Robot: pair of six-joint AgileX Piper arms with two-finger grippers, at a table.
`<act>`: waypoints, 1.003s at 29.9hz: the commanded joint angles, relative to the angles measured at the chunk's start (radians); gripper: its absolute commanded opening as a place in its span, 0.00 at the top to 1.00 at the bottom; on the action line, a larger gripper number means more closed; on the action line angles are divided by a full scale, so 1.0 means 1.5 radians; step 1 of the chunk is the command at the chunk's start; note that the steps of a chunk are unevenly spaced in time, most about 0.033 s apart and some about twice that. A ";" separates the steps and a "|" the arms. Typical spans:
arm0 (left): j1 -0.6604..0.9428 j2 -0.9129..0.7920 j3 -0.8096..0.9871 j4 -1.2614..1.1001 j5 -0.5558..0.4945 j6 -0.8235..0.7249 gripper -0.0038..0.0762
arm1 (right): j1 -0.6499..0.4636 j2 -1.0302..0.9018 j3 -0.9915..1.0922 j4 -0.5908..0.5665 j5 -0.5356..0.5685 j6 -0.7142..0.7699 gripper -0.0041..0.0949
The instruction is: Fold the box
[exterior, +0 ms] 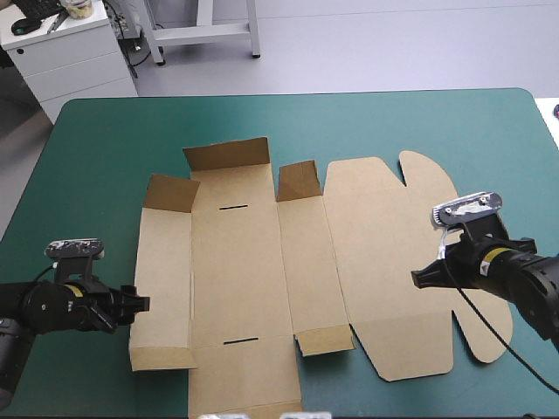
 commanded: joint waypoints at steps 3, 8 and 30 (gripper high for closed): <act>0.010 0.061 -0.002 -0.064 -0.079 -0.001 0.32 | -0.005 -0.051 -0.016 -0.006 -0.002 0.003 0.96; 0.080 0.106 0.063 -0.160 -0.100 0.077 0.32 | -0.005 -0.078 -0.016 -0.001 0.015 0.008 0.96; 0.153 0.218 0.115 -0.460 -0.017 0.362 0.32 | -0.005 -0.089 -0.016 0.019 0.052 0.026 0.96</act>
